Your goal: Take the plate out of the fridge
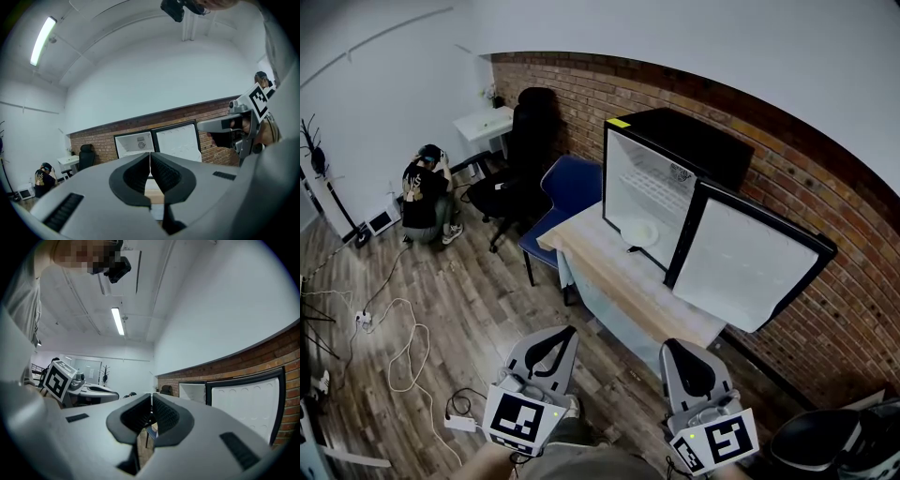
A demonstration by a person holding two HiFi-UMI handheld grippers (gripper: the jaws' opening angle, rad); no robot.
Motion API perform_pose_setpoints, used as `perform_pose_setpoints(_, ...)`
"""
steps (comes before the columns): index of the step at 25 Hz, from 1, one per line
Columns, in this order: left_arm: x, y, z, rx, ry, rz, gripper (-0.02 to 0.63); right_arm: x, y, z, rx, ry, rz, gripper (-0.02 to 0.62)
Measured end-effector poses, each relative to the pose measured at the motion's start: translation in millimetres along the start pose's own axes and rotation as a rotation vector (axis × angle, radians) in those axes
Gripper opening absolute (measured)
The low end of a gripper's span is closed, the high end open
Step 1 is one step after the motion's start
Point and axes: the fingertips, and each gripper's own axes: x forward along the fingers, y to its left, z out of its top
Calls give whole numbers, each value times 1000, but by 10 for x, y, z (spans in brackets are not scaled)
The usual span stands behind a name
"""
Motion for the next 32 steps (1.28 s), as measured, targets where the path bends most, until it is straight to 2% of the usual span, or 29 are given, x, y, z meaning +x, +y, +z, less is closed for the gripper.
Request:
perform_pose_setpoints(11, 351, 212, -160, 0, -1, -12, 18, 375, -91, -225, 3, 15, 9, 32)
perform_pose_setpoints(23, 965, 776, -313, -11, 12, -42, 18, 1149, -344, -504, 26, 67, -14, 32)
perform_pose_setpoints(32, 1605, 1151, -367, -21, 26, -107, 18, 1752, -632, -646, 41, 116, -59, 32)
